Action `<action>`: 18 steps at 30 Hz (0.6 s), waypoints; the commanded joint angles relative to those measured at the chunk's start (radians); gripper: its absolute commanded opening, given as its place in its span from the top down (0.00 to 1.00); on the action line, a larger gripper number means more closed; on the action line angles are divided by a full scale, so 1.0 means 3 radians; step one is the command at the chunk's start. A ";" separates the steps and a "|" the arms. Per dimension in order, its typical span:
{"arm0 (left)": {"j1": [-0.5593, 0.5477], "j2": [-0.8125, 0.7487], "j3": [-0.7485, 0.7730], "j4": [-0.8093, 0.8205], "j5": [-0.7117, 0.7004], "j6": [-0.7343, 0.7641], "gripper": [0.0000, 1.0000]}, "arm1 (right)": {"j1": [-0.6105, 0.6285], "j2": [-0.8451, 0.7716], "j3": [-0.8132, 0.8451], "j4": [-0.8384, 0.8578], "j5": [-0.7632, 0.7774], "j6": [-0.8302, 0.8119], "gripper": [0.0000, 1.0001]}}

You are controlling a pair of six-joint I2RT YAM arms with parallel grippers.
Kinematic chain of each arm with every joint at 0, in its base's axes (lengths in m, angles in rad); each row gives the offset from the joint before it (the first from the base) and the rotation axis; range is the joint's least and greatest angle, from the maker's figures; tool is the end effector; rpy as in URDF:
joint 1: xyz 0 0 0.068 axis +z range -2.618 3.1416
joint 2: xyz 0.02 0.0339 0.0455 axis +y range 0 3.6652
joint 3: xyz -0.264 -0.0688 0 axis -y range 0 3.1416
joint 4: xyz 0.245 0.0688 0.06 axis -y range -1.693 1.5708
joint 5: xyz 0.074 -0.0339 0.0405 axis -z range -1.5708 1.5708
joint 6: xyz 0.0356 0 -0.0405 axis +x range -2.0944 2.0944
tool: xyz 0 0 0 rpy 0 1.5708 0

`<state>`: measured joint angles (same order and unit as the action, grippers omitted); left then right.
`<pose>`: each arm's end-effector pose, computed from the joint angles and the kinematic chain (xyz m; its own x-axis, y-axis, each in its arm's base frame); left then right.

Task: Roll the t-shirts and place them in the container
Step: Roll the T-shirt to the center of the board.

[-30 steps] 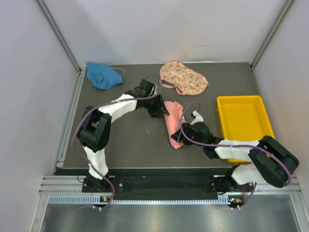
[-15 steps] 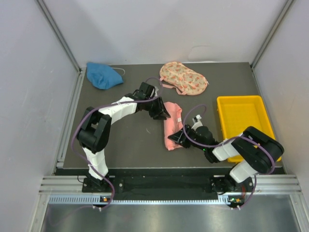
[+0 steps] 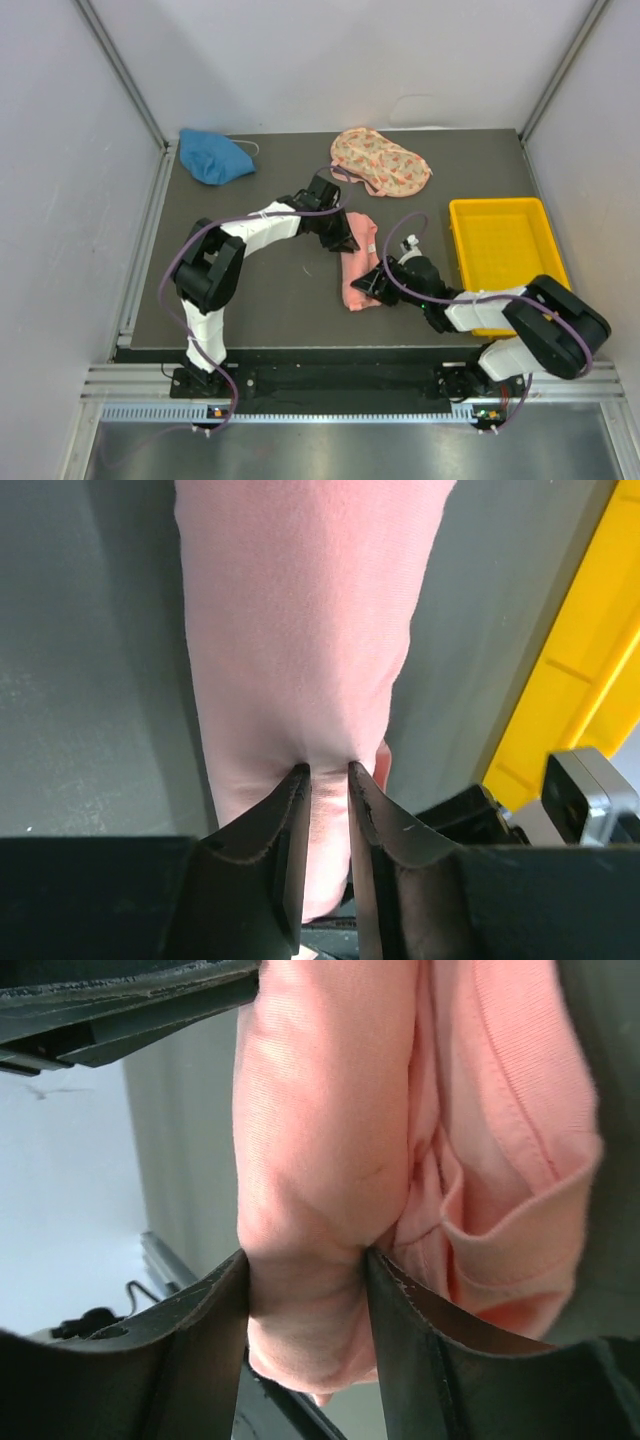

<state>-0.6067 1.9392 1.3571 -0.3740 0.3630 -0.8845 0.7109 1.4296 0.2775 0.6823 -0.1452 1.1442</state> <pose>0.3334 -0.2468 0.1876 -0.9678 -0.2086 -0.1410 -0.0748 0.7730 -0.6300 0.1745 0.1570 0.1260 -0.8187 0.4837 -0.3093 0.0047 0.5443 0.8389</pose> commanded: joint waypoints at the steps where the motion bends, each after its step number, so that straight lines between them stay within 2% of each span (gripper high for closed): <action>1: -0.0110 0.0076 0.0129 -0.0164 -0.0412 -0.0079 0.74 | 0.0028 -0.0352 0.0240 -0.1519 0.0294 -0.0509 0.51; 6: -0.0151 0.0127 0.0145 -0.0200 -0.0484 -0.0094 0.74 | 0.0279 -0.0776 0.0772 -0.2554 0.1045 -0.0919 0.43; 10: -0.0166 0.0158 0.0160 -0.0210 -0.0504 -0.0094 0.74 | 0.0682 -0.0828 0.1206 -0.3173 0.1740 -0.1200 0.37; 13: -0.0176 0.0183 0.0186 -0.0231 -0.0514 -0.0084 0.74 | 0.1030 -0.0630 0.1645 -0.3511 0.2333 -0.1334 0.37; 15: -0.0181 0.0183 0.0201 -0.0241 -0.0520 -0.0074 0.74 | 0.1300 -0.0476 0.1830 -0.3695 0.2533 -0.1405 0.37; 18: -0.0181 0.0193 0.0232 -0.0277 -0.0525 -0.0048 0.74 | 0.1607 0.0009 0.2239 -0.4021 0.2937 -0.1482 0.37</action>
<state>-0.6521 1.9701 1.3994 -0.4156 0.2455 -0.9146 1.0847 1.3014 0.8211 -0.3351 0.4973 0.7723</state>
